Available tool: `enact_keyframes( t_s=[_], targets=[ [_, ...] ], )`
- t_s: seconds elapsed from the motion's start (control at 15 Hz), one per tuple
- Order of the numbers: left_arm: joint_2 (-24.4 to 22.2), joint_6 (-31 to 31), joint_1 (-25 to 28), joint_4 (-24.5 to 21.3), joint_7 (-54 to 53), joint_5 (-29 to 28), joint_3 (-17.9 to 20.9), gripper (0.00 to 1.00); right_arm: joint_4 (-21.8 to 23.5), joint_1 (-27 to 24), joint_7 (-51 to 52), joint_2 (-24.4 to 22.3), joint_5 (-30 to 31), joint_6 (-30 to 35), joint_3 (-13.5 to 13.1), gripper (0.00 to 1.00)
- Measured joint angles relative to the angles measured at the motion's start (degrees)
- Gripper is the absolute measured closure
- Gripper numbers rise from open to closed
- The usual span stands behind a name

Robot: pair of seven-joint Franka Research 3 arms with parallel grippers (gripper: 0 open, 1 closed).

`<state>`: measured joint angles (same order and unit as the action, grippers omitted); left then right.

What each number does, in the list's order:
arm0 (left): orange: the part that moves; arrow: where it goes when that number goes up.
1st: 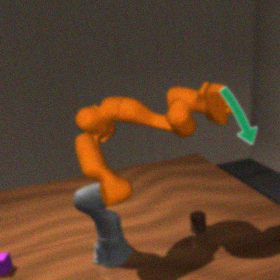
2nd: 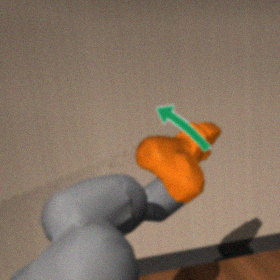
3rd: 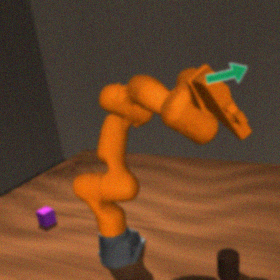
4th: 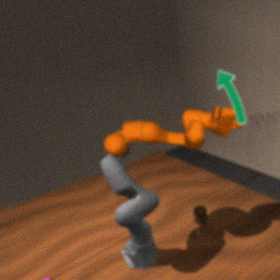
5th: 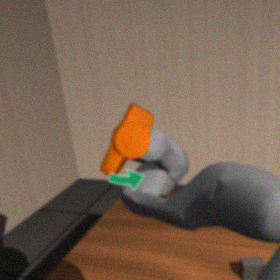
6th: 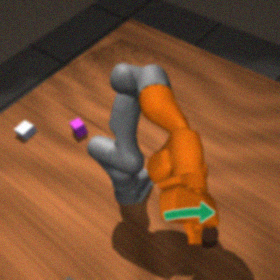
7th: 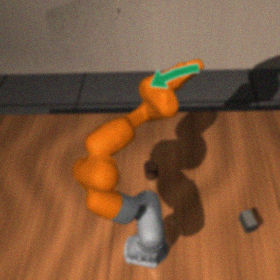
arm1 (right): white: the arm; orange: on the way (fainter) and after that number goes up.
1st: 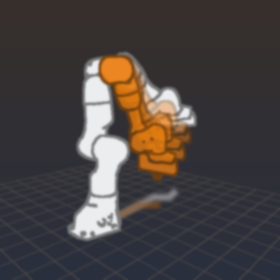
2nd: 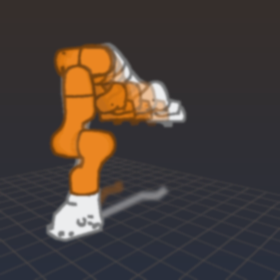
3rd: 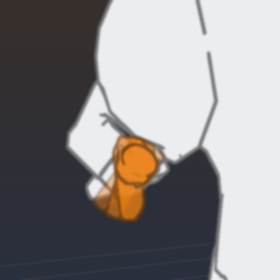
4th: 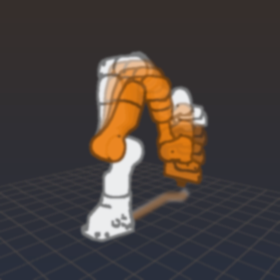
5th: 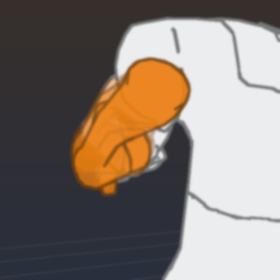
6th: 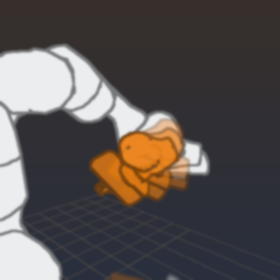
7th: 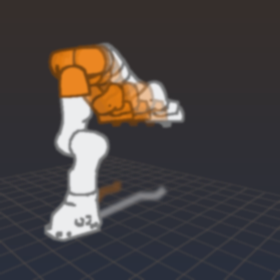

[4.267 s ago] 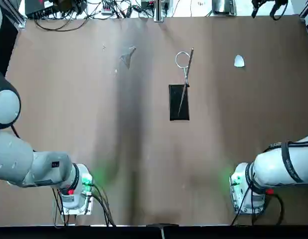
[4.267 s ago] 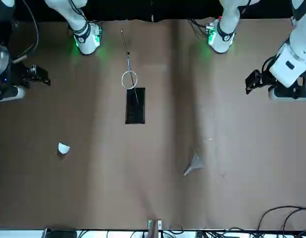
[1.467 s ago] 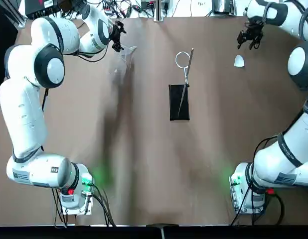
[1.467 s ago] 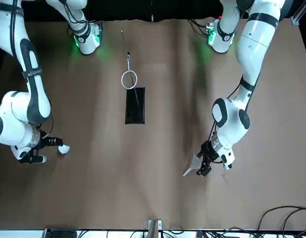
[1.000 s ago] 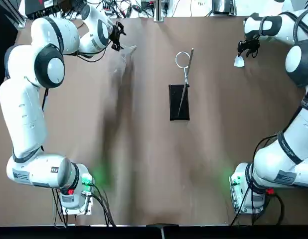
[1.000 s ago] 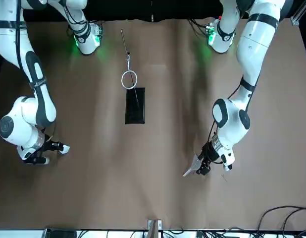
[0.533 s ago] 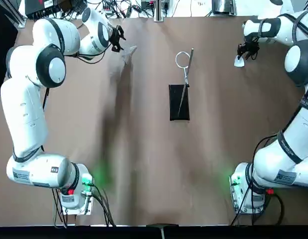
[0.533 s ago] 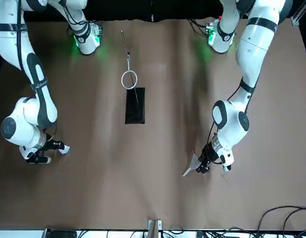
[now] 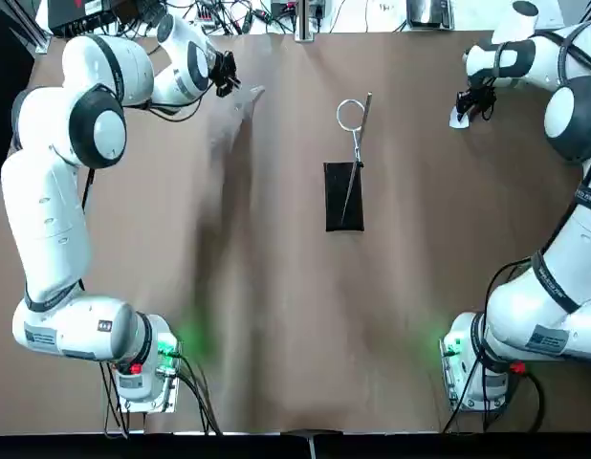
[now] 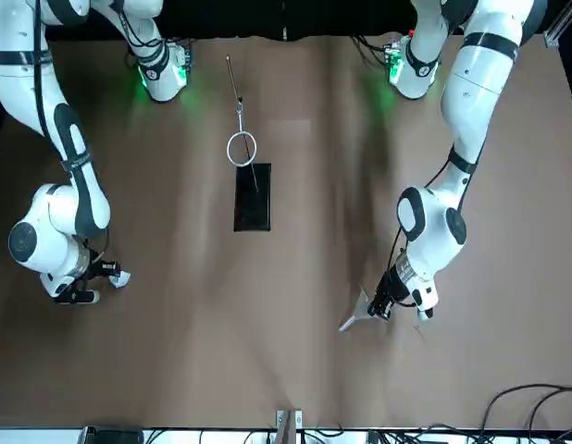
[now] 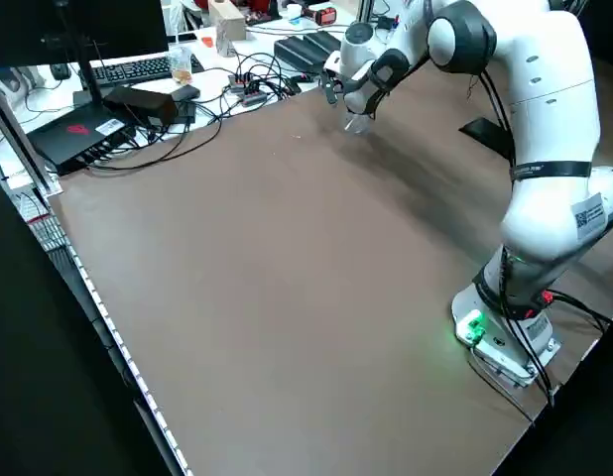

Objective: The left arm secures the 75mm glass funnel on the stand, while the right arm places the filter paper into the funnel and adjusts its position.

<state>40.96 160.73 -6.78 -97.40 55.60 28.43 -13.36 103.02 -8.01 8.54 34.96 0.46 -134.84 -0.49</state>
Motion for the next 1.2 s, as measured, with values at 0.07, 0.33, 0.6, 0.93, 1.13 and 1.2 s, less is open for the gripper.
enact_keyframes(
  t_s=[0.07,0.33,0.6,0.93,1.13,1.2],
  targets=[
    [-0.02,0.18,0.00,0.19,0.02,0.00,-0.02,0.97,0.00,0.00,0.02,0.06,0.01,0.00,0.00,0.53],
    [-0.40,0.22,0.04,0.56,0.14,0.00,-0.09,0.97,0.01,-0.01,0.04,0.20,0.03,0.00,0.00,0.67],
    [-3.88,-1.97,0.19,1.35,6.11,0.01,-0.31,0.97,0.01,-0.45,0.04,0.32,0.04,-0.10,-0.04,0.70],
    [-14.71,-22.54,1.17,1.39,12.25,-1.85,0.96,0.97,0.01,-0.59,0.06,0.33,0.05,-0.26,-0.05,0.74],
    [-17.72,-27.17,1.48,1.44,12.20,-7.29,0.97,0.97,0.01,-0.59,0.06,0.67,0.05,-1.32,-0.03,0.74],
    [-18.33,-28.39,1.47,1.56,11.80,-8.95,0.82,0.97,0.01,-0.59,0.06,0.84,0.06,-1.63,-0.02,0.75]
  ],
)
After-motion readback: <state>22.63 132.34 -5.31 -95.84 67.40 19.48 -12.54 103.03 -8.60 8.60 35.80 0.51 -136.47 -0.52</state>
